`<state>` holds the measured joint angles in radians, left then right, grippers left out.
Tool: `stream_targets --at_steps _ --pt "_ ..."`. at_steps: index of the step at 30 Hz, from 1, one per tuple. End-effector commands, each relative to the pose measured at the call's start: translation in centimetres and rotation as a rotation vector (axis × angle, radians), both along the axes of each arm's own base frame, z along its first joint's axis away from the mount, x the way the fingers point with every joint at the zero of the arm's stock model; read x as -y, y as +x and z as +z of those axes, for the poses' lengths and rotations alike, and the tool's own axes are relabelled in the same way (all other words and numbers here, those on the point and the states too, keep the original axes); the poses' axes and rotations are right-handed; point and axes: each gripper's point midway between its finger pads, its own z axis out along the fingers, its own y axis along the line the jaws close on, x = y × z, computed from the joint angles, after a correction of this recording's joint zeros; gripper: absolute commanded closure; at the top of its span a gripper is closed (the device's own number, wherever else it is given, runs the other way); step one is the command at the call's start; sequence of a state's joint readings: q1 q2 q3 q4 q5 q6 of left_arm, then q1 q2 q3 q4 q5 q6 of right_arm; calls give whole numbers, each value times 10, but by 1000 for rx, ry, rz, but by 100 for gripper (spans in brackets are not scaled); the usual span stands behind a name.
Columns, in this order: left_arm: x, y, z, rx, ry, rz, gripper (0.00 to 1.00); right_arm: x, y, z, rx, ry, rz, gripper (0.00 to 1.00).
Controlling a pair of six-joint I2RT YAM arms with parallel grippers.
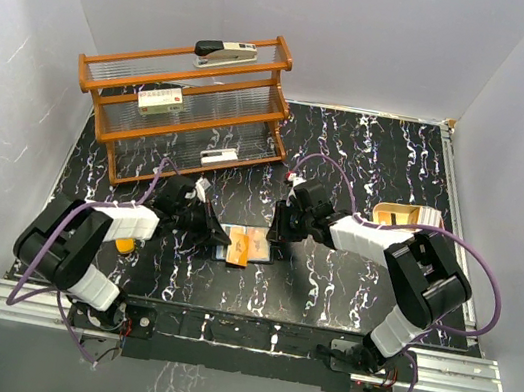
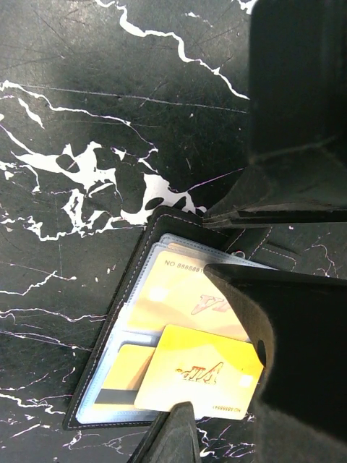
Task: Put the credit cards into the card holder
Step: Insert the credit card into the card holder.
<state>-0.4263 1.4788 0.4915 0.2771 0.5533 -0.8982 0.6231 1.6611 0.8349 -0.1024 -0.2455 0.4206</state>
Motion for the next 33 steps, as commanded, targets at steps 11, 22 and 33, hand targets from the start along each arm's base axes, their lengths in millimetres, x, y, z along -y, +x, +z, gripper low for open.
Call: stream_targets --at_steps 11,22,33 --pt "-3 16 -7 20 56 19 100 6 -11 2 -2 -25 7 74" --pt "1 26 -9 36 51 8 100 5 -11 7 6 -20 2 73" --pt "3 29 -7 71 46 -14 100 3 -10 7 9 -15 1 72"
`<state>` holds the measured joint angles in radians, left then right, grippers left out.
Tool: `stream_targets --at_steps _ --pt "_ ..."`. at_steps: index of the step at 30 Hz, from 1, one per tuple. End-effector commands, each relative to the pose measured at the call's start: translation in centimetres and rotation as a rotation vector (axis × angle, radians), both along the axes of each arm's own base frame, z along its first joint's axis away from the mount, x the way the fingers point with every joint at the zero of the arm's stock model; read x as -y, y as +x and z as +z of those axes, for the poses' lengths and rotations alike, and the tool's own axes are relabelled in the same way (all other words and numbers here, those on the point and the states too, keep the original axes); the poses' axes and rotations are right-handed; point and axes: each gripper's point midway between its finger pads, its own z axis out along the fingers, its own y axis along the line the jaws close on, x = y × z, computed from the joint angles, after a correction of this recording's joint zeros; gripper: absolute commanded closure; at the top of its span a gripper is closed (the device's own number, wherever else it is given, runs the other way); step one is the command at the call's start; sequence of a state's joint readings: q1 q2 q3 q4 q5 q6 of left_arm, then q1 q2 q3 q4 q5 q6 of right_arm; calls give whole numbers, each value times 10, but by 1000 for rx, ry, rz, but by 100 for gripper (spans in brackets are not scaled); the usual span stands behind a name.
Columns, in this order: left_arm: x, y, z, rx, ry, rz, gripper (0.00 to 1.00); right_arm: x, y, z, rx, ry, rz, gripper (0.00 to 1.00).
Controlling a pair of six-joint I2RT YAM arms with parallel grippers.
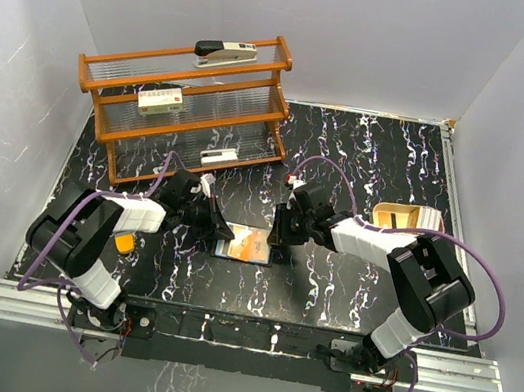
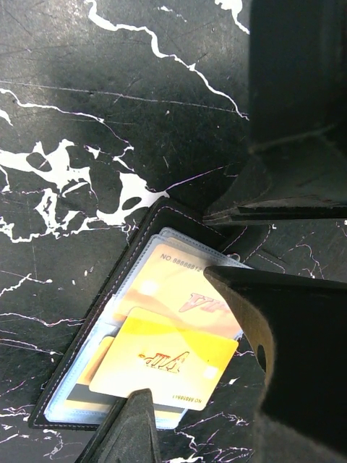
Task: Put the credit cards into the card holder
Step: Insert the credit card into the card holder.
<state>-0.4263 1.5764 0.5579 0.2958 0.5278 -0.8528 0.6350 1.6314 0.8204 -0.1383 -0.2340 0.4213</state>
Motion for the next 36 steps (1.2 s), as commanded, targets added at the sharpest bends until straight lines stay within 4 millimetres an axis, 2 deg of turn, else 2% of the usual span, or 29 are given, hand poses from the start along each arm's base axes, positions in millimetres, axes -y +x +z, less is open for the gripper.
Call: stream_targets --at_steps 1,17,23,27,33,36 --pt "0 10 3 43 3 2 100 -2 0 7 23 8 -6 72" --pt "8 19 1 31 -56 47 100 -2 1 11 8 38 -71 71" --pt "10 16 -2 10 -87 55 100 -4 2 19 14 62 -87 68" --pt "9 14 -1 12 -81 51 100 -1 2 29 58 33 -18 65" --pt "5 14 6 27 -51 40 79 11 -4 32 108 -45 88 65" --pt "5 12 8 27 -47 41 71 7 -10 30 96 -16 112 65"
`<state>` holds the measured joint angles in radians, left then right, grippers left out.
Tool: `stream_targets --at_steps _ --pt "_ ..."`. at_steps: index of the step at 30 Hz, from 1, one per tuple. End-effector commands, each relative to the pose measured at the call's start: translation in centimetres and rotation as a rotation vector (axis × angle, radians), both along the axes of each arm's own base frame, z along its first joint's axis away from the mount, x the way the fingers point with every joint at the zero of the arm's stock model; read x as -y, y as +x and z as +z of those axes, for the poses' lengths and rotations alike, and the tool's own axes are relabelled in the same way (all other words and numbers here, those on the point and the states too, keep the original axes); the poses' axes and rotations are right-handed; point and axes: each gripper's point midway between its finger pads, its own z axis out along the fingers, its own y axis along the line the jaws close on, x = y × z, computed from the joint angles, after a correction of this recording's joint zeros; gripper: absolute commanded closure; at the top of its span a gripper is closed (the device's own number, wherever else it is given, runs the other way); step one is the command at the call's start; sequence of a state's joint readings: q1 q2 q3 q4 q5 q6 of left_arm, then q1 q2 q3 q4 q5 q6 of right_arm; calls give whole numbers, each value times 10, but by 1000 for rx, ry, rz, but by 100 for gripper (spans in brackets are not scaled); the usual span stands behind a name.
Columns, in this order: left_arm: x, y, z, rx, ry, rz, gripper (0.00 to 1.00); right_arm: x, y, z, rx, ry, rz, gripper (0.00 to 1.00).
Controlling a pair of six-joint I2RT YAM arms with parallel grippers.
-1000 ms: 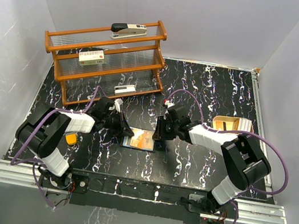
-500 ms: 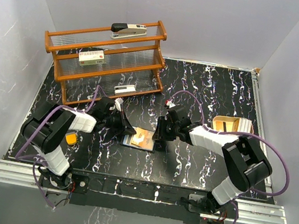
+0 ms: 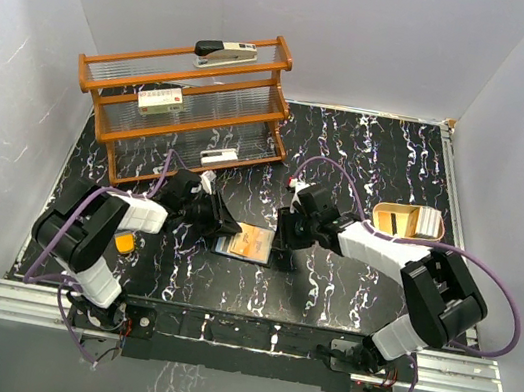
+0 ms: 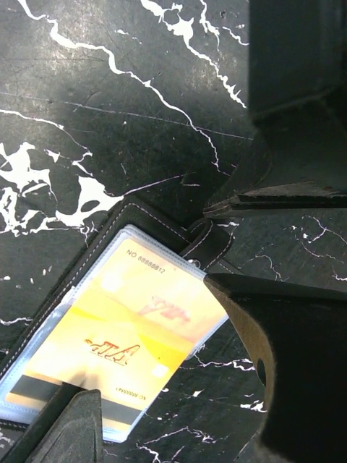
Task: Put the credit cards into the card holder
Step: Insert the credit card into the card holder.
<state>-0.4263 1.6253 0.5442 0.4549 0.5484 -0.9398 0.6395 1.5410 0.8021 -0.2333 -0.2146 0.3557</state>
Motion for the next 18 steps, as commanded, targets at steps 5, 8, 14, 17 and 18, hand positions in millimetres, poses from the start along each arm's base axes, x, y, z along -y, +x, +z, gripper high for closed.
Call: stream_targets --at_steps 5,8,14,17,18 --pt "-5 -6 -1 -11 20 -6 69 -13 -3 9 38 72 80 65" --pt "-3 -9 -2 -23 0 -10 73 -16 -5 5 21 86 79 65" --pt "3 -13 -4 -27 -11 -22 77 -21 -9 1 -2 109 85 66" --pt "7 -14 -4 -30 -11 -34 80 -26 -11 1 -8 117 91 66" --pt "9 -14 -4 -31 -11 -38 81 -28 -12 1 -8 120 93 66"
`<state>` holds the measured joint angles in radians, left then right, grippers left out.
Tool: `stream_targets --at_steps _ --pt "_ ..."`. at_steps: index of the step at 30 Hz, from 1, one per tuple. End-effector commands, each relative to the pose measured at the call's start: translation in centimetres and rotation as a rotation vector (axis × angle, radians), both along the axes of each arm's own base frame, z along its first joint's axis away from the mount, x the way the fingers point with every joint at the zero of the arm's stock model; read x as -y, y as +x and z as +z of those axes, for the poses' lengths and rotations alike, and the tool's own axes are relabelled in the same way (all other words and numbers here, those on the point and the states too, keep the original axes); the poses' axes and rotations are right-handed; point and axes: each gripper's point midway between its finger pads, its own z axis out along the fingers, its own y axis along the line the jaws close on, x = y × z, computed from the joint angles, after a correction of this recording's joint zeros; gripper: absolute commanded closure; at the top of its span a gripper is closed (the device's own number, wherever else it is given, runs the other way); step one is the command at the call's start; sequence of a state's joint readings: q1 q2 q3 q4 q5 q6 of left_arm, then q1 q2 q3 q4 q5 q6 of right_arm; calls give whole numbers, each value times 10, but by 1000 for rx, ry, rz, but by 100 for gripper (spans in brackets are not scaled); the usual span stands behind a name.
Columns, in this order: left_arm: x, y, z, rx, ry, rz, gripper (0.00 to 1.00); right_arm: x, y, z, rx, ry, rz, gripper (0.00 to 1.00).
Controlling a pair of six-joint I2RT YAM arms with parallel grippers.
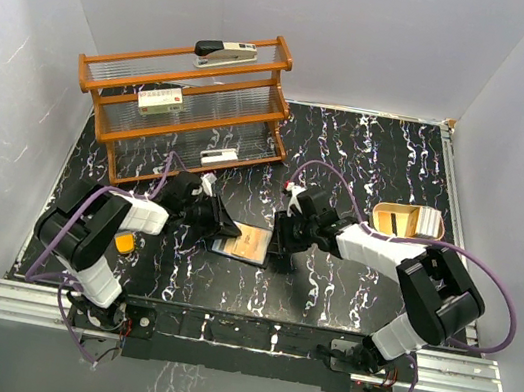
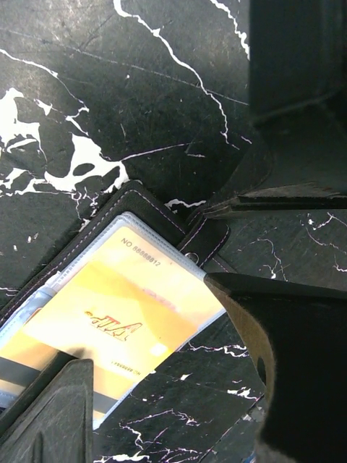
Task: Put the credit cards into the card holder
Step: Insert the credit card into the card holder.
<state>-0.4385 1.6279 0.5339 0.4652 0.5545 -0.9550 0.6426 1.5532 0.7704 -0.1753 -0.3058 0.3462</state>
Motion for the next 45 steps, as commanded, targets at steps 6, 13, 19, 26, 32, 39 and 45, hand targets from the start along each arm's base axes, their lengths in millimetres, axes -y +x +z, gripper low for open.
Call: stream_targets --at_steps 6,13,19,26,32,39,45 --pt "11 -12 2 -19 -19 -35 84 -30 -6 7 16 77 38 67" --pt "16 -13 14 -2 -31 -43 80 -32 -5 0 17 53 38 67" --pt "0 -19 5 -44 78 -18 67 -25 -1 12 91 -1 105 66" --pt "-21 -18 6 -57 164 4 60 -27 -1 36 286 -18 319 62" --pt "-35 -15 14 -44 212 18 53 -34 0 54 492 -18 474 62" --pt "-46 -13 25 -30 230 52 48 -50 -2 68 661 9 652 62" --pt "-63 -15 28 -31 288 96 44 -63 5 58 693 -14 780 62"
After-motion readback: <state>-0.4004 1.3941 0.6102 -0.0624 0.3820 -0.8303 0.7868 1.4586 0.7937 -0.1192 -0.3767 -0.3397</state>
